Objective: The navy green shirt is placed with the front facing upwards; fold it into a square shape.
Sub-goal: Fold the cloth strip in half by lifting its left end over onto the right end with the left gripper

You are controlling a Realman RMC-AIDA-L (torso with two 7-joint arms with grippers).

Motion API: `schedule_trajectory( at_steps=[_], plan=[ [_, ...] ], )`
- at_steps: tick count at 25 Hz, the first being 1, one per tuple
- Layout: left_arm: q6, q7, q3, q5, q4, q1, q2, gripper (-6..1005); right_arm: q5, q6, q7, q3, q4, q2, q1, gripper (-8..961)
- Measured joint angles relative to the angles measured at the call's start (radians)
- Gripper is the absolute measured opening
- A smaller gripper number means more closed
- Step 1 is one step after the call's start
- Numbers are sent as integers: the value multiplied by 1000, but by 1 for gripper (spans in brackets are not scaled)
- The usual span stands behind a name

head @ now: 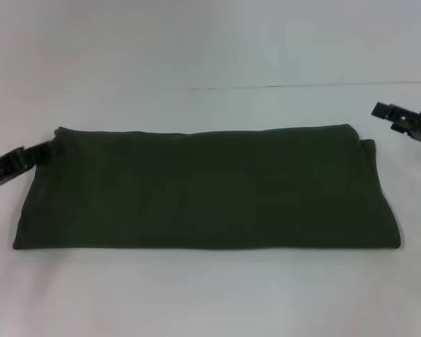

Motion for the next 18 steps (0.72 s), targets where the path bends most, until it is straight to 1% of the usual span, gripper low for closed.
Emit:
schedule_trajectory(
  at_steps=[4,7,9,11,18],
  plan=[
    [84,-136,-5,185,109,-3,37,568,-41,-84,2,-5,-2,-20,-13,827],
    [127,-206,-7,287,157,-9,53,568,-51,-121,3,-5,-8,-26,-25,828],
    [141,-240,-5,345,175,-15,60,568,-54,-128,3,-5,-11,-26,-32,828],
    [141,-250,-1,382,178,-22,61,568,-55,-130,-2,-5,-12,-24,-39,828],
    [106,-248,26,421,156,-32,61,568,-62,-132,-7,-5,-12,-21,-40,826]
  ],
)
